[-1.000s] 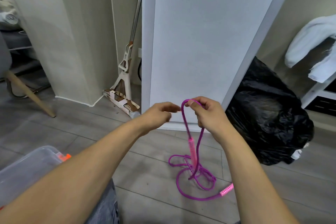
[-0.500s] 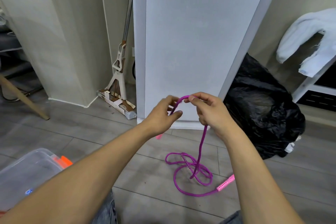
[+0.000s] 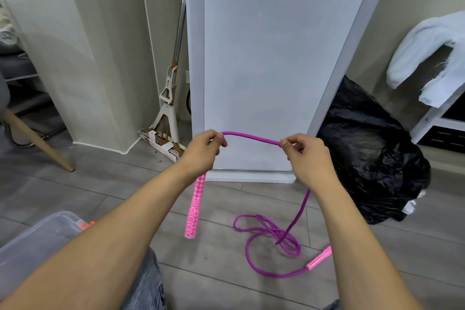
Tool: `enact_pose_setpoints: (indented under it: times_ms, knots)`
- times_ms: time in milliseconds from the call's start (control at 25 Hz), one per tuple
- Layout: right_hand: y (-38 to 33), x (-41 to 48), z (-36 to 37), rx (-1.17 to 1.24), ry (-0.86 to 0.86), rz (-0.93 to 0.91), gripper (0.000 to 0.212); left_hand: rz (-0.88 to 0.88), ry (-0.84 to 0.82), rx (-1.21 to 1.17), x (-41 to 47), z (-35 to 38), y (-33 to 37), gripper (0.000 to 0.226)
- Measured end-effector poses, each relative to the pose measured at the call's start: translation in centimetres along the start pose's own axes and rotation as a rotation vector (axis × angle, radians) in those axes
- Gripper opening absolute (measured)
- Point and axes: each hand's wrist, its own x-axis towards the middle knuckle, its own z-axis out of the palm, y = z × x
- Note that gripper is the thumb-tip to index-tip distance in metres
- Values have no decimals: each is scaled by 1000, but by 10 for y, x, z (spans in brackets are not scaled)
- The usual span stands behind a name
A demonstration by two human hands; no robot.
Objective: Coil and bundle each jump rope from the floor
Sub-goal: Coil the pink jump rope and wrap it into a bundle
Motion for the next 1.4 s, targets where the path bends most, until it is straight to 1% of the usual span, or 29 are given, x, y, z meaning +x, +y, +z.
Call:
enact_pose_setpoints:
  times_ms: [80,120,160,200,240,320,360,440,560,640,720,880,960,1080,1160,1200,1240,1320,1400]
  knots:
    - [3,1,-2,-40,-96,21,20,-94,131,-125,8,-8,-2,29]
    - [5,1,-2,-50,-128,33,21,-149,159,-227,9,-8,-2,28]
    - [4,0,-1,-48,-140,39,20,-197,151,-333,8,-7,-1,27]
    - [2,-2,3,-9,-132,42,19,-241,114,-425,4,-5,2,26]
    - [-3,-3,7,79,-111,47,15,-278,59,-496,-1,-2,6,25]
    - [-15,-8,18,317,-60,70,6,-322,-63,-571,-11,4,14,26]
    - [-21,-11,23,398,-39,76,4,-335,-111,-593,-15,6,17,26]
    - [-30,-16,35,453,-16,68,4,-352,-174,-630,-21,10,21,27]
    - [-33,-22,51,355,-16,38,10,-333,-238,-688,-26,20,24,28]
    - [-34,-28,58,272,-34,34,7,-299,-229,-709,-27,26,24,29]
    - [-35,-32,65,252,-19,46,6,-270,-205,-704,-25,28,23,31]
    - [-36,-31,71,229,63,126,13,-195,-239,-680,-25,32,20,33]
    - [-34,-31,73,241,55,133,14,-123,-241,-613,-27,35,19,30]
    - [-35,-34,72,218,-28,54,13,27,-170,-392,-28,32,19,21]
    - [-36,-34,71,214,-98,-10,14,22,-74,-323,-24,26,19,21]
    - [-37,-35,71,203,-129,-33,15,-14,-32,-347,-22,23,20,21]
    - [-37,-35,71,166,-157,-39,15,-65,0,-417,-19,20,21,22]
    - [-37,-37,71,62,-223,-32,13,-171,68,-637,-12,13,23,19]
    - [-33,-37,67,2,-338,-31,16,-271,162,-884,-2,2,20,18]
